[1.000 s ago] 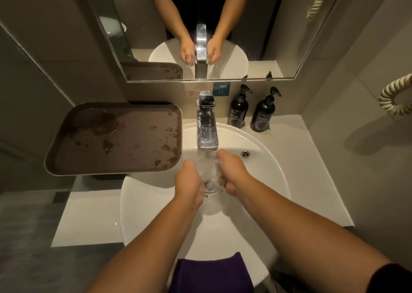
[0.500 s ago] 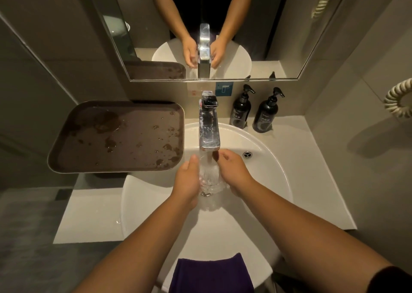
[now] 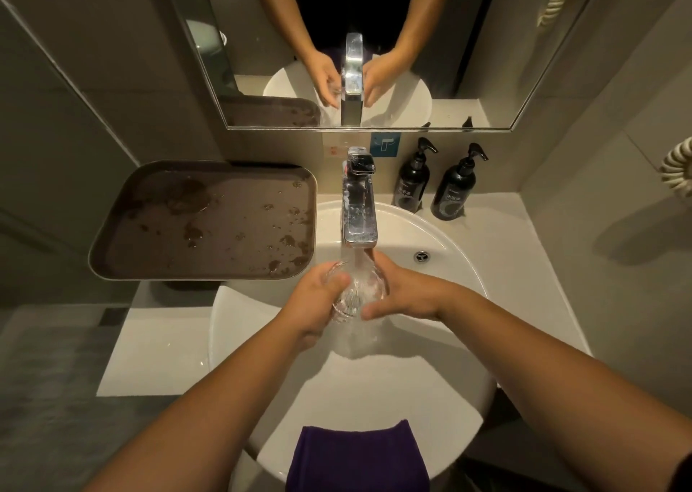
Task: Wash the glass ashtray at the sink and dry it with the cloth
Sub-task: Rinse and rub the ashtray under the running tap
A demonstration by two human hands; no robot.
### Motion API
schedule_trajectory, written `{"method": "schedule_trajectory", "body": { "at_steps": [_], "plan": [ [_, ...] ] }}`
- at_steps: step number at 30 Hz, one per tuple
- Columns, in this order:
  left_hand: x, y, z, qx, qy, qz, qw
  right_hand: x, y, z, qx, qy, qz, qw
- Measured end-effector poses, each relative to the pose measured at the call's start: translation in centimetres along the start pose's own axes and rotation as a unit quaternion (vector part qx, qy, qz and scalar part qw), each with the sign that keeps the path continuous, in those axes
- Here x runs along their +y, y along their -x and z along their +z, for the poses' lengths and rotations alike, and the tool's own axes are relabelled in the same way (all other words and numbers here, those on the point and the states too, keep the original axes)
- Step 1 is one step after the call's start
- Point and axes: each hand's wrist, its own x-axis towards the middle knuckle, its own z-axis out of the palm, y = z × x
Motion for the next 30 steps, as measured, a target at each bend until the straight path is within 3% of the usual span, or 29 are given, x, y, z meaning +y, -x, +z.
{"method": "schedule_trajectory", "body": {
  "at_steps": [2, 4, 7, 11, 13, 15, 21, 25, 30],
  "plan": [
    [-0.2, -0.1, 0.3, 0.022, 0.0, 0.011, 1.0, -0.1, 0.1, 0.4, 0.005, 0.059, -0.003, 0.998],
    [-0.3, -0.3, 0.5, 0.038, -0.01, 0.021, 0.999, 0.0, 0.0, 1.1, 0.067, 0.054, -0.006, 0.996],
    [-0.9, -0.6, 1.3, 0.046, 0.011, 0.016, 0.999, -0.2, -0.6, 1.9, 0.204, -0.015, -0.013, 0.979],
    [-1.0, -0.4, 1.4, 0.031, -0.016, 0.044, 0.998, -0.4, -1.6, 2.3, 0.289, -0.102, -0.012, 0.952],
    [-0.6, 0.0, 0.9, -0.034, -0.084, 0.063, 0.994, -0.2, -1.7, 2.5, 0.31, -0.153, -0.009, 0.938],
    [-0.8, 0.0, 0.4, -0.048, -0.119, 0.082, 0.988, 0.1, -1.8, 3.1, 0.321, -0.175, -0.006, 0.931],
    [-1.4, -1.1, 0.3, 0.085, -0.169, 0.138, 0.972, 0.7, -1.9, 4.3, 0.302, -0.192, -0.021, 0.934],
    [-1.6, -1.5, 0.9, 0.19, -0.045, 0.029, 0.98, 1.0, -1.7, 4.6, 0.326, -0.128, -0.018, 0.936],
    [-1.7, -1.9, 1.2, 0.192, 0.051, -0.129, 0.972, -0.4, -1.0, 2.7, 0.305, -0.105, 0.017, 0.946]
  ]
}}
